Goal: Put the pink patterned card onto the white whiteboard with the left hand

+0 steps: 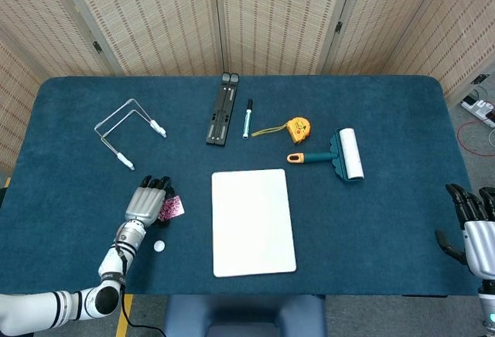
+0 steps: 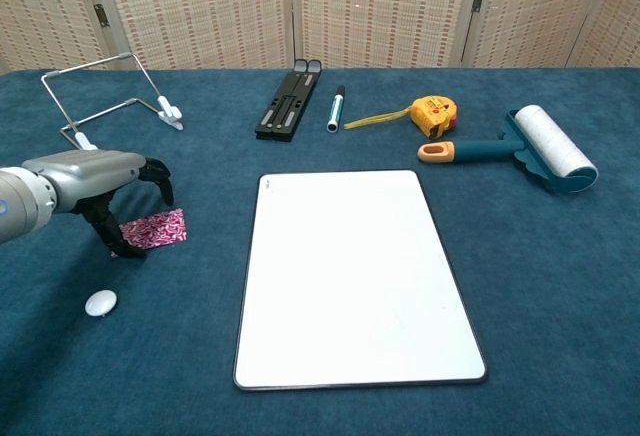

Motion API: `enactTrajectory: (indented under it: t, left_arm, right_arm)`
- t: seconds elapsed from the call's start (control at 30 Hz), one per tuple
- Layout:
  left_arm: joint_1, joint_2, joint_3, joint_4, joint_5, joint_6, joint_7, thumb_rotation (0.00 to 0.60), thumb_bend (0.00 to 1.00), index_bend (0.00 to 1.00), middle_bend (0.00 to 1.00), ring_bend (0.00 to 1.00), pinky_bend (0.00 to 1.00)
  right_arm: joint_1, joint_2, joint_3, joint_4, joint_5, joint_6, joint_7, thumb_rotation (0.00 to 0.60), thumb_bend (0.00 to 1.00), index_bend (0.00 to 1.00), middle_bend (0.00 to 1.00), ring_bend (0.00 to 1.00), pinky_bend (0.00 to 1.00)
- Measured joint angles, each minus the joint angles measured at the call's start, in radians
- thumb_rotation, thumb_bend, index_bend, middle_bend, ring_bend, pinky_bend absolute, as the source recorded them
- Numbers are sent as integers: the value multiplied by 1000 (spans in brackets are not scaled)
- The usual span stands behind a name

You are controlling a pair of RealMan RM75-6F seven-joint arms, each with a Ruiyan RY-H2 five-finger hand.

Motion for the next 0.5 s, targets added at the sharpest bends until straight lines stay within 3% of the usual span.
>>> enactTrajectory:
  t: [0.5]
  left_arm:
    - [-9, 10, 1, 28, -61, 1, 18, 600, 243, 325, 120, 150, 0]
  right_arm:
    - [-1, -7, 1, 6, 1, 2, 5, 600, 367, 6, 119, 142, 36]
